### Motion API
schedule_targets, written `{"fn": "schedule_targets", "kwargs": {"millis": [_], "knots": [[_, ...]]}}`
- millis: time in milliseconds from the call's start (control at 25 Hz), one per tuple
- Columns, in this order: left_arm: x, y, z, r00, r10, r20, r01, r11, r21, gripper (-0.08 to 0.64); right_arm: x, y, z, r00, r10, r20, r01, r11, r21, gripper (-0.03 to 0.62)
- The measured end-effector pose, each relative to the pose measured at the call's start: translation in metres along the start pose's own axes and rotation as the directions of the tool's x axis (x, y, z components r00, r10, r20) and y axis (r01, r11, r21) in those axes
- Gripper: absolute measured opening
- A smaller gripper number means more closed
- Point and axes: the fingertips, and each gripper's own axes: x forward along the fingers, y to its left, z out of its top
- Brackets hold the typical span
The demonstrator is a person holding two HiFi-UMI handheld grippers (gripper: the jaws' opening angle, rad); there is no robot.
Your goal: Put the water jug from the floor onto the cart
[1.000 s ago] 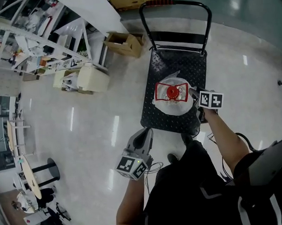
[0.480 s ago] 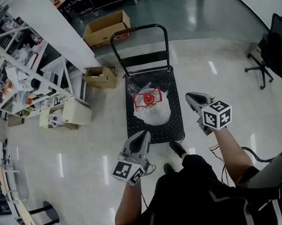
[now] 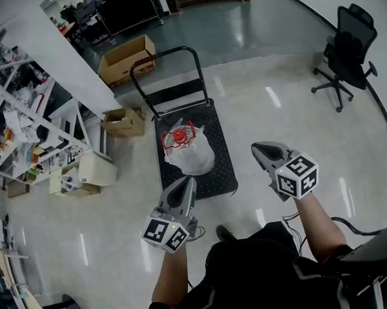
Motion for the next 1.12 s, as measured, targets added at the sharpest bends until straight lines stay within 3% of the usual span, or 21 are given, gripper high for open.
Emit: {"fn": "schedule_targets", "kwargs": {"millis": [200,480,640,880,1120], "knots": [[0.01,-0.084,-0.005,1.0,0.005,-0.016,-0.004,0.999,0.052,-0.009,-0.064,-0.013,-0.024,0.999,0.031,0.024,-0.031,0.999,-0.019,0.002],[0.017,-0.209,-0.028,0.991,0.13,-0.03,-0.13,0.991,-0.025,-0.009,-0.17,-0.024,-0.036,0.987,0.159,0.011,-0.156,0.979,-0.131,0.002],[0.012,-0.268,-0.035,0.989,0.139,-0.052,-0.14,0.99,-0.01,-0.009,-0.215,-0.03,-0.046,0.982,0.19,0.021,-0.187,0.977,-0.1,0.002],[-0.042,-0.318,-0.046,0.989,0.141,-0.049,-0.14,0.99,0.024,-0.009,-0.256,0.009,-0.055,0.978,0.199,0.063,-0.19,0.974,-0.122,0.002],[-0.122,-0.351,-0.053,0.993,0.115,-0.007,-0.114,0.993,0.023,-0.009,-0.304,0.083,-0.074,0.984,0.17,0.052,-0.161,0.976,-0.149,0.002]]}}
